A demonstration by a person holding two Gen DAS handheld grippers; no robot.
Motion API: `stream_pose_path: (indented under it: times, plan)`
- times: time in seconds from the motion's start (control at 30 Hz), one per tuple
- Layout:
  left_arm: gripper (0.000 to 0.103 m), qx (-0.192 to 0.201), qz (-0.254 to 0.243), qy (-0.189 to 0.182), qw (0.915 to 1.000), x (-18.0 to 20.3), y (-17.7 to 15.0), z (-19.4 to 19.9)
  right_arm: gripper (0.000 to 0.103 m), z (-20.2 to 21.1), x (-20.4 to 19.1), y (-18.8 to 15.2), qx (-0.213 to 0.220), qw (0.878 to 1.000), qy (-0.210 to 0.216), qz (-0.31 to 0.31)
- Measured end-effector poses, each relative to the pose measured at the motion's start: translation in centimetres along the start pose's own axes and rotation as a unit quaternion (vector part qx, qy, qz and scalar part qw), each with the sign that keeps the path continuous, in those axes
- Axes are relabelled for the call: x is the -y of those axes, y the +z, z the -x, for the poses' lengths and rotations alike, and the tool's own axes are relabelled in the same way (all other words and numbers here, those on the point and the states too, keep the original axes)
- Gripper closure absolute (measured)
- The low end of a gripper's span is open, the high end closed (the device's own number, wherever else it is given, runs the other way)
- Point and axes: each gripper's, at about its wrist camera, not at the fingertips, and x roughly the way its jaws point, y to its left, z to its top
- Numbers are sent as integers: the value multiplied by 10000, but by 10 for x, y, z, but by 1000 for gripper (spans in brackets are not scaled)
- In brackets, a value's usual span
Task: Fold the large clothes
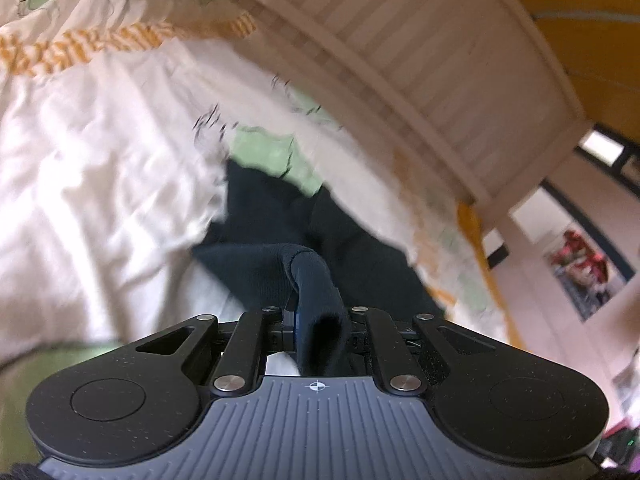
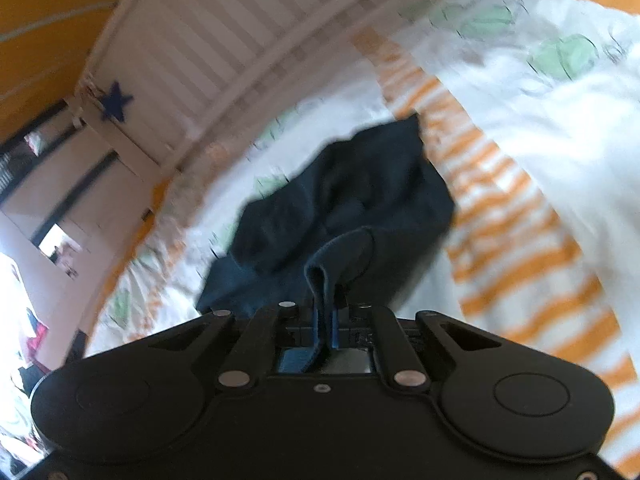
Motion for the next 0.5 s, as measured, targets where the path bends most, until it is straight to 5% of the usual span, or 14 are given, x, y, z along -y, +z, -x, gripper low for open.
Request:
stream_pose_path:
  times: [0.3,0.5]
  plan:
    - [92,356,116,-112,9992,20,75,-80,90,-65,-11,84,524,9983,257,45]
    - [92,261,77,358,9990,17,100,-163,90,-146,1,132,591,9982,-32,131]
